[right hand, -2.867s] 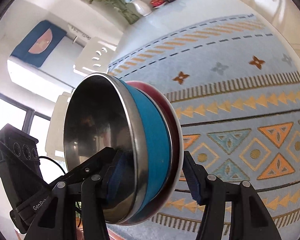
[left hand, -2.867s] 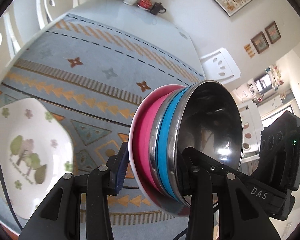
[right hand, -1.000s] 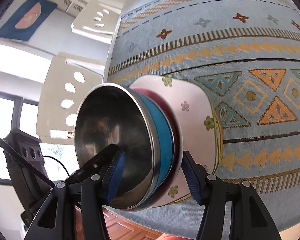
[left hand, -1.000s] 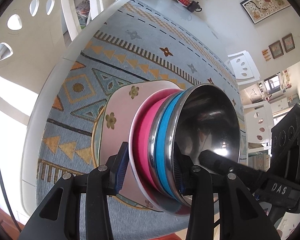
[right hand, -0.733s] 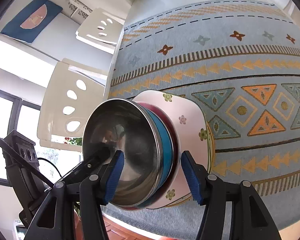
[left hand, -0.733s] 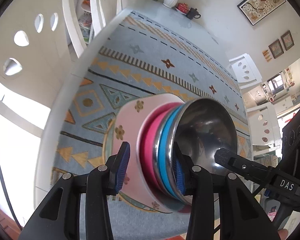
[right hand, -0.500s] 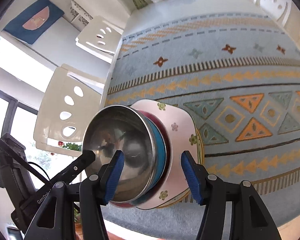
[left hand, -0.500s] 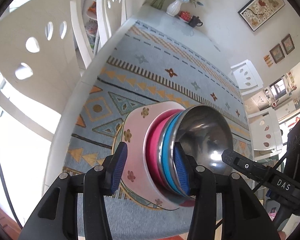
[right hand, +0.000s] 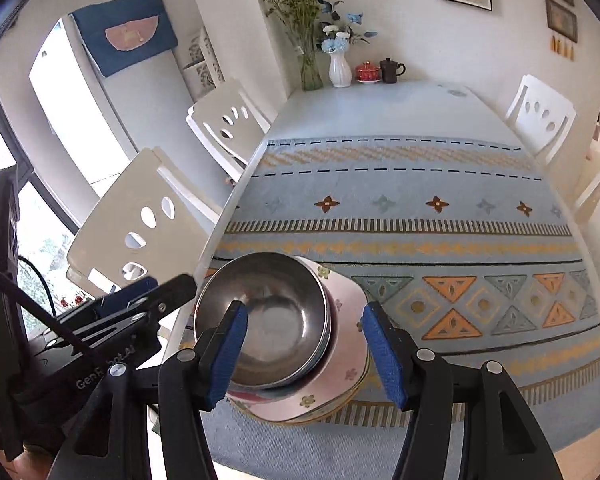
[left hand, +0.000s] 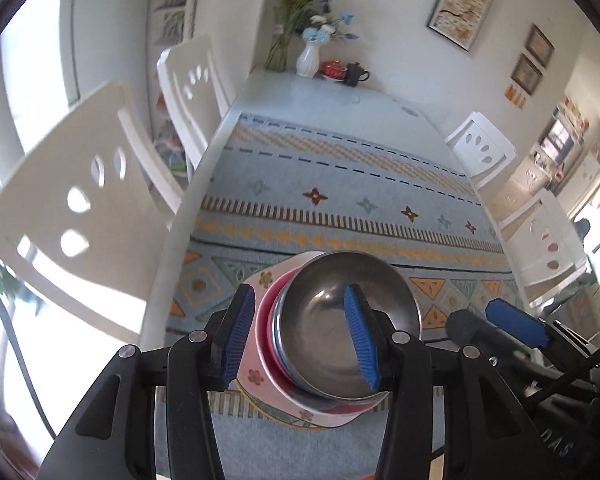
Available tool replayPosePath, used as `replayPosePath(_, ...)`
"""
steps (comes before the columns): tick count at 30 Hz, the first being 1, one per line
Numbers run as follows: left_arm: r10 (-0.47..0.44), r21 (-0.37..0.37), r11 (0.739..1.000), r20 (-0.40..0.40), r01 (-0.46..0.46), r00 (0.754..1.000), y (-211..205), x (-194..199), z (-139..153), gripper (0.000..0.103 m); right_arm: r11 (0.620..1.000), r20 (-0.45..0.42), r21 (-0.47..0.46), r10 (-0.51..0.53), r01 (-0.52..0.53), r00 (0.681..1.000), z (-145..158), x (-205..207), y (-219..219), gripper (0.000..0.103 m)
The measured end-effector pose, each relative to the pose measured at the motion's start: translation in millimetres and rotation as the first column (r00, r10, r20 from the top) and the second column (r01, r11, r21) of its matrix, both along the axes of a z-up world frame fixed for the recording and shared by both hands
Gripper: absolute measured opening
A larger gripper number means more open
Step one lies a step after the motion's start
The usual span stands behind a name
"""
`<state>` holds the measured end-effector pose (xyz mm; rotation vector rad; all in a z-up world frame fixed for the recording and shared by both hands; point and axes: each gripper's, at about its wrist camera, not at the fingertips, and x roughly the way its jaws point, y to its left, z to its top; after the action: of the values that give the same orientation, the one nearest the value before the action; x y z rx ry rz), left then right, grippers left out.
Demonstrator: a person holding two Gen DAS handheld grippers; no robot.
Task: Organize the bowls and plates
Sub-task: 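Open both grippers and release the bowl stack on the plates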
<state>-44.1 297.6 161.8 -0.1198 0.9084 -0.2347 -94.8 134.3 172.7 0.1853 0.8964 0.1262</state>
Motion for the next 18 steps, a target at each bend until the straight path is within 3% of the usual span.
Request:
replayPosePath(6, -0.022, 0.033, 0.999, 0.027, 0.021, 0.999, -4.7, -6.6, 3.6, 0.055, 0.999, -0.025, -0.007, -0.037, 0.036, 0.999, -6.3, -3.1, -8.7, 0.058)
replayPosePath(18, -0.032, 0.011, 0.999, -0.014, 0.033, 0.999, -6.1, -5.2, -10.2, 0.056, 0.997, -0.109, 0.004, -0.082, 0.083, 0.991, -25.4, 1.1, -16.9, 0.058)
